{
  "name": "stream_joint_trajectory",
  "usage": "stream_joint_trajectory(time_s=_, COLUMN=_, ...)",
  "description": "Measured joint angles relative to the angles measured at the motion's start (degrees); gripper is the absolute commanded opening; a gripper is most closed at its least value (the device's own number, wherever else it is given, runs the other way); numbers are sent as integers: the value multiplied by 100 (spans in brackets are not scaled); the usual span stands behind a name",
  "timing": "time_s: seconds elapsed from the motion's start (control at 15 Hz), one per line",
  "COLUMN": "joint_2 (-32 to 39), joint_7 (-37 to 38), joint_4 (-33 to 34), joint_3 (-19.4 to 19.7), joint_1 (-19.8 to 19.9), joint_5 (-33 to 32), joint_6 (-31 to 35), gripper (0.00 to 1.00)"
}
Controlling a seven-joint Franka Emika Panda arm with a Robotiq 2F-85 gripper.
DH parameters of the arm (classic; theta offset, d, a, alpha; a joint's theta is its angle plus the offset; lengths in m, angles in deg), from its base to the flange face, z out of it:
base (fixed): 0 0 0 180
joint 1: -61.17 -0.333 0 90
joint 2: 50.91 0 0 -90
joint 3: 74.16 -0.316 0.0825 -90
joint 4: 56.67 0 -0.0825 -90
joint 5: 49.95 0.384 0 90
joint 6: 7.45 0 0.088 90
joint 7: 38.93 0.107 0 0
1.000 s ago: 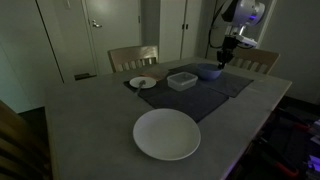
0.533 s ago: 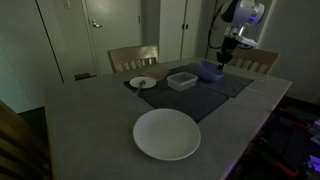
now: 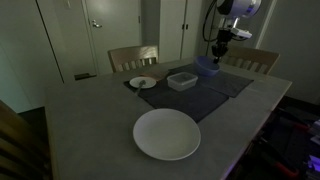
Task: Pour the contents in the blue bowl into the clear bowl
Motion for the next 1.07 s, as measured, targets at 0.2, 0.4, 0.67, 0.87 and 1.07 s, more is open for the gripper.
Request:
stream_joint_trajectory(time_s=0.2, joint_2=-337, joint_7=313, joint_4=-85, joint_3=22, joint_1=-231, joint_5=-453, joint_6=-6, gripper=1)
stream_joint_trajectory(time_s=0.4, joint_2=-653, joint_7=608, joint_4=-199, joint_3=81, joint_1=-436, joint_5=-962, joint_6=-56, gripper=1)
stream_joint_trajectory(time_s=0.67, joint_2=-1063, joint_7=1092, joint_4=-470, joint_3=169, joint_1=-691, joint_5=-1657, joint_6=-129, gripper=1)
stream_joint_trajectory(time_s=0.87, joint_2=-1401, joint_7=1595, joint_4=-801, joint_3=193, joint_1=-874, joint_5=-2032, joint_6=-133, gripper=1)
stream_joint_trajectory(time_s=1.07, joint_2=-1723, joint_7=2137, joint_4=-1199, joint_3=191, joint_1=-1086, joint_5=-2431, joint_6=-134, gripper=1)
